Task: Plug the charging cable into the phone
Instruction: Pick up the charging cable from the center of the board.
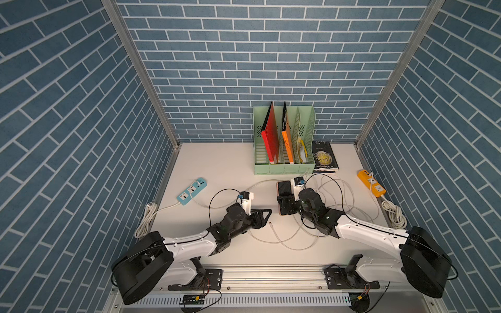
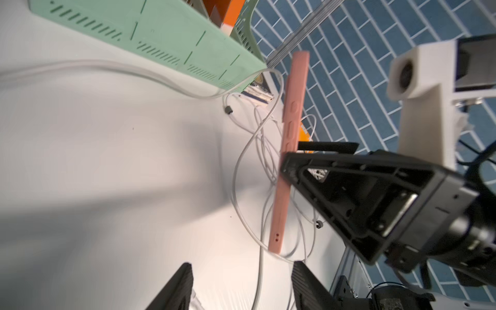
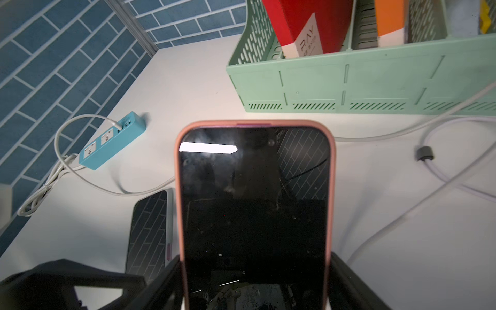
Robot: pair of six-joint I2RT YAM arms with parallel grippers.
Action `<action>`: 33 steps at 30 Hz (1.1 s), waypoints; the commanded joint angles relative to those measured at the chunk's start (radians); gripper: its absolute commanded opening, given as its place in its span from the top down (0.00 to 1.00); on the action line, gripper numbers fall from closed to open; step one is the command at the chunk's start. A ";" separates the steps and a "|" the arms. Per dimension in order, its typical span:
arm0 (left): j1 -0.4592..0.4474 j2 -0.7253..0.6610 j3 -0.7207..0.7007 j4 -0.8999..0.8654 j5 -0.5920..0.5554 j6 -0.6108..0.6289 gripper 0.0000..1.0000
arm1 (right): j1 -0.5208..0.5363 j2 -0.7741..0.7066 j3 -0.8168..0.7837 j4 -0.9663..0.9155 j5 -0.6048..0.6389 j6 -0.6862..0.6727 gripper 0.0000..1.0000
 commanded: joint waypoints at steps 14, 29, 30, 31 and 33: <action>-0.169 0.292 0.321 -0.580 -0.217 -0.410 0.46 | -0.118 0.005 0.031 0.009 -0.086 -0.085 0.80; -0.249 0.423 0.489 -0.801 -0.273 -0.506 0.53 | -0.128 -0.010 -0.042 0.084 -0.133 -0.081 0.79; -0.249 0.441 0.503 -0.810 -0.270 -0.508 0.54 | -0.127 -0.010 -0.046 0.089 -0.133 -0.081 0.79; -0.250 0.456 0.517 -0.823 -0.269 -0.508 0.56 | -0.127 -0.011 -0.048 0.089 -0.134 -0.081 0.79; -0.253 0.483 0.542 -0.846 -0.274 -0.514 0.60 | -0.129 -0.015 -0.055 0.091 -0.138 -0.081 0.79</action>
